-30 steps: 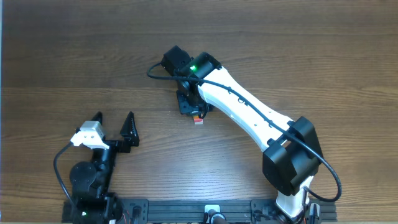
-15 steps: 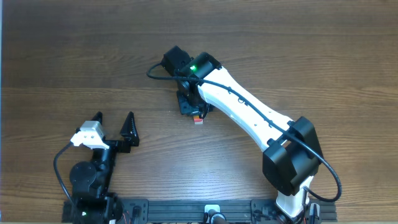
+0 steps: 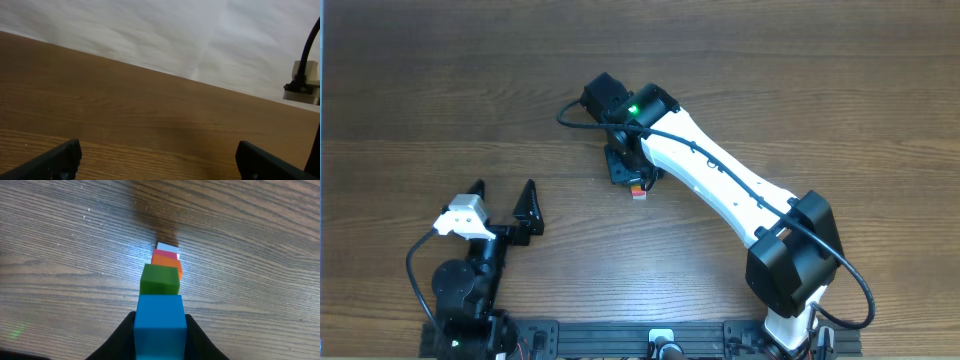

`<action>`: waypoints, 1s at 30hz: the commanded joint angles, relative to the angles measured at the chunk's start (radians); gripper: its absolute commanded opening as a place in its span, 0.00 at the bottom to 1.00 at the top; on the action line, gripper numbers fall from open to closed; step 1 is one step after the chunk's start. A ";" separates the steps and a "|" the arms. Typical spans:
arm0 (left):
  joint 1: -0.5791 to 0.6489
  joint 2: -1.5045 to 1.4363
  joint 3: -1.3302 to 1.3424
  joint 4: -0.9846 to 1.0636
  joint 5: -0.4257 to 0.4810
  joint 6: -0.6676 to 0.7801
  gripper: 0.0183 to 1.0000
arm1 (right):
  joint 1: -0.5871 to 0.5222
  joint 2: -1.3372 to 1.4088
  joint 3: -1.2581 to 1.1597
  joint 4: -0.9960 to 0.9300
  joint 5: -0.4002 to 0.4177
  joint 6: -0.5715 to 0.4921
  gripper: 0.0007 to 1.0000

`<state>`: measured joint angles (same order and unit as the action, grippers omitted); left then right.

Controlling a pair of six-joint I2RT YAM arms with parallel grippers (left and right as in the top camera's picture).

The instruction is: Stack Cubes

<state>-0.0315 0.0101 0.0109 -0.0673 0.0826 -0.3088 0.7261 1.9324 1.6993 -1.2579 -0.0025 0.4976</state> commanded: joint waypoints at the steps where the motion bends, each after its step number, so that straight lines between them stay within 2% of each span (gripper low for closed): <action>1: -0.004 -0.007 -0.005 -0.003 0.006 0.014 1.00 | -0.007 -0.030 -0.005 0.004 -0.003 0.002 0.12; 30: -0.004 -0.007 -0.005 -0.003 0.006 0.014 1.00 | -0.011 -0.017 -0.026 0.035 0.015 0.002 0.12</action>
<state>-0.0315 0.0101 0.0109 -0.0669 0.0826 -0.3088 0.7208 1.9312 1.6825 -1.2251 -0.0013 0.4976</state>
